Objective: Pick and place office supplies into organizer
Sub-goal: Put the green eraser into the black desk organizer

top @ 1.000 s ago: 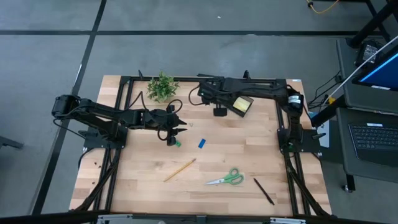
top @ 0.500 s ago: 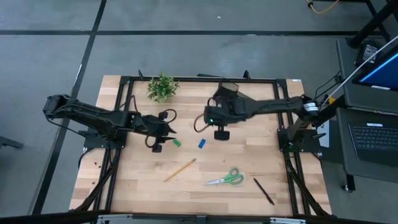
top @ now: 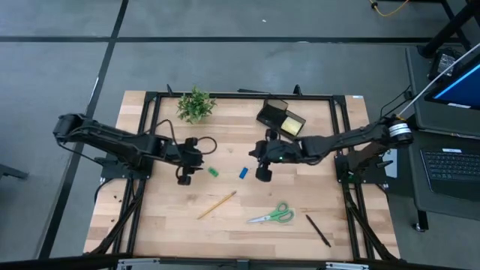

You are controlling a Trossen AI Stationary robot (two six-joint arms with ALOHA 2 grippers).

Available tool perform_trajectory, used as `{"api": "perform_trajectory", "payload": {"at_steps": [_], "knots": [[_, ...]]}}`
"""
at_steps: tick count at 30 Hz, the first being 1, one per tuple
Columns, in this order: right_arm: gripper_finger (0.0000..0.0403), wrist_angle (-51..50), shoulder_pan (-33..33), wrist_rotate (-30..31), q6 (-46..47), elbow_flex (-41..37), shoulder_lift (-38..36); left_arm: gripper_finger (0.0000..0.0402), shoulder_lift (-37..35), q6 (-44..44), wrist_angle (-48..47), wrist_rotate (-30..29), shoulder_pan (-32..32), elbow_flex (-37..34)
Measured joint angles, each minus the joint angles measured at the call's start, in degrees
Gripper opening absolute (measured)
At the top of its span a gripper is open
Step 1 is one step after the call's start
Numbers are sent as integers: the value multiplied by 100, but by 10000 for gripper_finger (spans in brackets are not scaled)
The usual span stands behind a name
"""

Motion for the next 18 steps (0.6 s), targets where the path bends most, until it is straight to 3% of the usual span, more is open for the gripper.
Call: {"api": "perform_trajectory", "payload": {"at_steps": [7,18], "knots": [[23,1795,-4,-237,52,-899,-81,125,787,468,166,0,0,2],[6,2111,-2,-441,56,-932,-79,180,1532,1352,1085,48,123,7]]}}
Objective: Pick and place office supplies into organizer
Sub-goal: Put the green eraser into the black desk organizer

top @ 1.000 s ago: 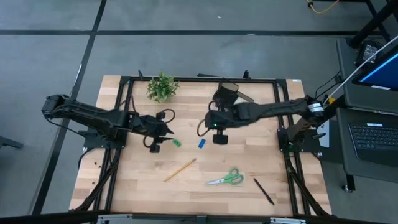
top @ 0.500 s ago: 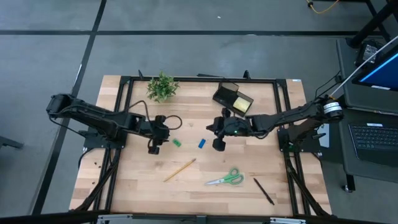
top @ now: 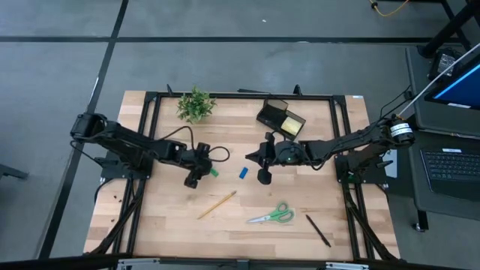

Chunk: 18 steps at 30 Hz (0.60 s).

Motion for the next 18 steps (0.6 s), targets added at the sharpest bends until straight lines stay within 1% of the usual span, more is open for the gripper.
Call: {"api": "perform_trajectory", "payload": {"at_steps": [3,7,12,18], "knots": [[16,18,-2,-73,5,4,0,189,84,48,-21,37,116,0],[24,30,0,-147,-4,4,0,192,238,83,-43,171,226,0],[15,21,0,-149,-25,4,0,192,485,302,204,274,267,0],[4,0,0,-150,-32,4,2,189,874,370,585,794,384,26]]}}
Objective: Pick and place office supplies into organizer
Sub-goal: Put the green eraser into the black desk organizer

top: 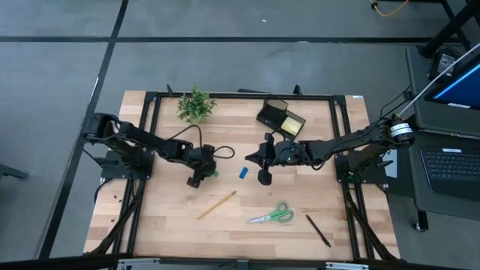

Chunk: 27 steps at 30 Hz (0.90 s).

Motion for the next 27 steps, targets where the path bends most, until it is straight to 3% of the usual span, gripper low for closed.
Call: {"api": "perform_trajectory", "payload": {"at_steps": [10,27], "knots": [[28,4,-2,2,-4,0,0,177,100,-21,4,725,414,-7],[14,-9,0,2,-262,0,2,104,41,-424,-46,677,429,-22]]}}
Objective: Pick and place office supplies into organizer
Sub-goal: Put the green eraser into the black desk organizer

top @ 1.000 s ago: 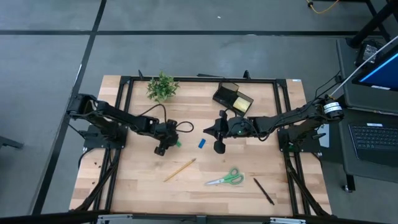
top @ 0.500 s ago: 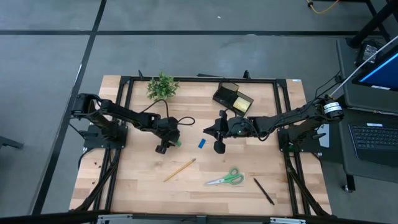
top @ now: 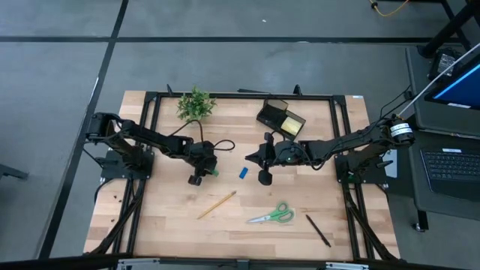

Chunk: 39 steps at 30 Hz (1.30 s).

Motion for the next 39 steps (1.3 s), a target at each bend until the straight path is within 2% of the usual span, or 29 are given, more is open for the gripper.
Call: {"api": "perform_trajectory", "payload": {"at_steps": [6,15,23,28,32,37,39], "knots": [[29,4,-2,0,-22,0,0,90,-331,-128,-84,-15,-2,-30],[23,112,-2,0,183,0,2,89,-903,-257,210,-66,-2,-20],[35,165,-9,2,1241,2,31,91,-1084,26,1288,-1243,-2,-9],[68,138,-88,2,1991,2,167,89,-1084,315,1778,-1775,-2,-9],[108,295,-309,4,2559,2,517,91,-1084,514,2204,-1821,-2,-9],[156,1101,-601,-20,2692,2,948,89,-1084,708,2344,-2018,-2,-4],[173,1406,-724,-253,2698,2,1006,89,-1084,718,2339,-2189,-1,-4]]}}
